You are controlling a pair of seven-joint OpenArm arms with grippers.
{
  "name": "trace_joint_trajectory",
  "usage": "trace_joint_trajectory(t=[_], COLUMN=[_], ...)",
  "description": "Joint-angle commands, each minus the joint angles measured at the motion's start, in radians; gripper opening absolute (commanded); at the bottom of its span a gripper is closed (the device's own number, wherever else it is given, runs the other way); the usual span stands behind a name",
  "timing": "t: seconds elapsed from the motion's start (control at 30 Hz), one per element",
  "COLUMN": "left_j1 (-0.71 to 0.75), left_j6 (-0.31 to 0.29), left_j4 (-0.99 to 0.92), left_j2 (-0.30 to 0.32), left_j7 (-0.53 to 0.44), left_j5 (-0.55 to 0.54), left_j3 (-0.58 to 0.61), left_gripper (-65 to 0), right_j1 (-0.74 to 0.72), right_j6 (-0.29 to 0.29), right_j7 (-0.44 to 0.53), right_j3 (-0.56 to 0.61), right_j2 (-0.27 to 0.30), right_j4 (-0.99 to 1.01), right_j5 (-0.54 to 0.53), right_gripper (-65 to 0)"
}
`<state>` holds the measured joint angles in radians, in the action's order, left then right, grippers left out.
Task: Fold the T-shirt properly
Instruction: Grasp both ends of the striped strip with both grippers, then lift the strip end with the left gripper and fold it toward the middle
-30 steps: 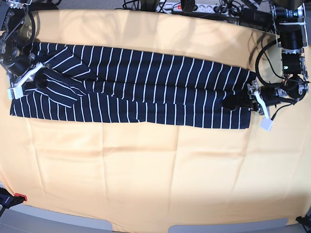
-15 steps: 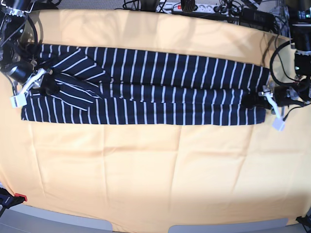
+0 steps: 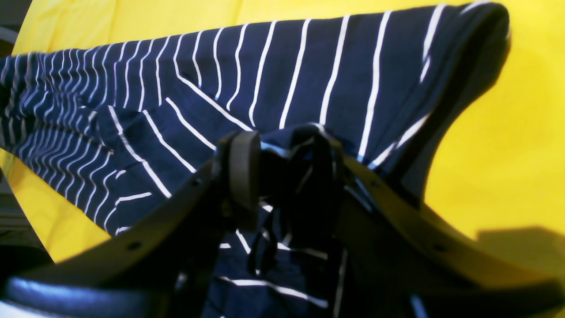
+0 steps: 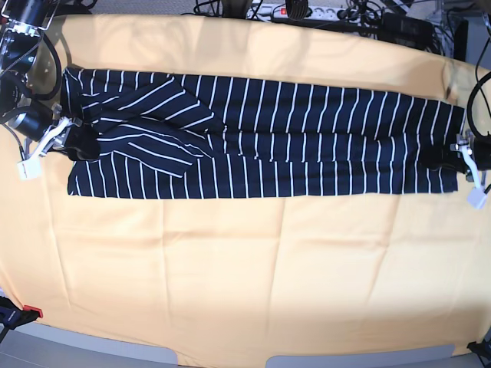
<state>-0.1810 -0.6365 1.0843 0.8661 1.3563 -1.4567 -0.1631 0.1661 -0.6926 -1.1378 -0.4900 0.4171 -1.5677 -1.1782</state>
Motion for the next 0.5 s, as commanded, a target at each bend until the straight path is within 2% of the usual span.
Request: trace_joint_trajectory(t=[0.0,0.1,0.27,0.47], left_j1=[-0.018,-0.019,-0.016,-0.013], left_j6=[0.005,0.029,0.032,0.031], left_j4=[0.023,0.053,0.154,0.306], left_j2=[0.025,0.012,-0.039,-0.179], left_j7=[-0.001,-0.002,0.000,-0.002], left_j5=[-0.027,-0.027,-0.027,-0.027], left_j3=[-0.010,-0.010,-0.010,-0.010], left_gripper=[-65.0,-65.0,-65.0,-65.0], right_j1=[-0.011,-0.011,-0.011,-0.011], right_j6=[-0.006,-0.006,-0.006,-0.006], right_j7=[0.015,0.018,0.019,0.019], right_j3=[-0.007,-0.007,-0.007,-0.007], right_j2=[0.020,0.014,-0.002,-0.024], right_j4=[-0.013,-0.013,-0.013,-0.013], right_j5=[-0.014,0.007,0.007,0.069], right_gripper=[-42.3,-42.3,-42.3,-42.3])
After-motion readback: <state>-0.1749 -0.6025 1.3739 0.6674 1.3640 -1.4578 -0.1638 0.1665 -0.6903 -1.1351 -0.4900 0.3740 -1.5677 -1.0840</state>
